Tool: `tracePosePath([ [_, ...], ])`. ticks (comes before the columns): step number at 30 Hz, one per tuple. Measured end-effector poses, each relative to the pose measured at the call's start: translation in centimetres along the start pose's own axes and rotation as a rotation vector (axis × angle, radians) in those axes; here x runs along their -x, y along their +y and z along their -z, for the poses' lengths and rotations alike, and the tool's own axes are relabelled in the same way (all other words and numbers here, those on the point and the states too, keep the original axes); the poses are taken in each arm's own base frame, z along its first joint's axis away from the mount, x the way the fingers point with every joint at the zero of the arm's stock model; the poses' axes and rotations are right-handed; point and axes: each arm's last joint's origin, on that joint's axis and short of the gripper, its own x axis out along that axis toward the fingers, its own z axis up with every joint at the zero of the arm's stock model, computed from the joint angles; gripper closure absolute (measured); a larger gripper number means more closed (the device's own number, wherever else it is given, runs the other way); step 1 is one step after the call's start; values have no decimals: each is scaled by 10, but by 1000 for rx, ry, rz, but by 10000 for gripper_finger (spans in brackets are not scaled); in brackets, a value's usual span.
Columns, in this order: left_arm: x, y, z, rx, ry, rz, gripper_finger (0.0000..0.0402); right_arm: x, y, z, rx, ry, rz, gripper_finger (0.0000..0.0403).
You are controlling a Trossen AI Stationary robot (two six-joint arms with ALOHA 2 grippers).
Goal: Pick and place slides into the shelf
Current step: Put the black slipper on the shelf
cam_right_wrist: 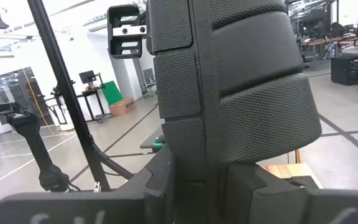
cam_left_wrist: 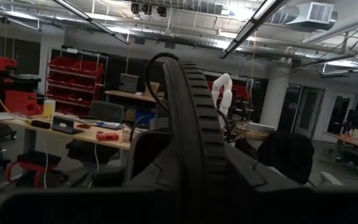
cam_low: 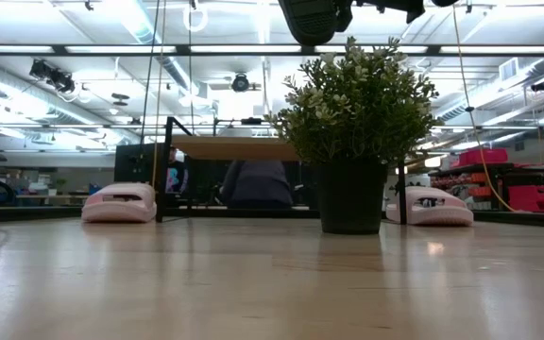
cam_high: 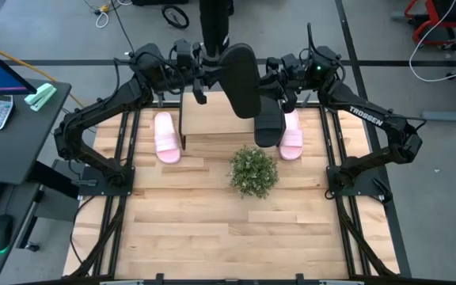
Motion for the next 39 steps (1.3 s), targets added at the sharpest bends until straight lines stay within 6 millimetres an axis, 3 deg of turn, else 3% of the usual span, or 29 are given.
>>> tracePosePath([
  [4, 0, 0, 0, 0, 0, 0, 333, 0, 0, 0, -4, 0, 1, 311],
  [8, 0, 0, 0, -8, -2, -4, 307, 0, -1, 0, -3, -6, 17, 294],
  [19, 0, 1, 0, -90, -1, -6, 337, 2, -3, -1, -73, -13, 39, 198],
  [25, 0, 1, 0, -161, -2, -6, 305, 2, -2, -1, -134, -11, 32, 160],
  [34, 0, 0, -1, -293, -9, 4, 337, 10, 10, -11, -162, -35, 27, 142],
  [39, 0, 0, -1, -325, -9, 2, 324, 16, 13, -15, -200, -49, 33, 141],
])
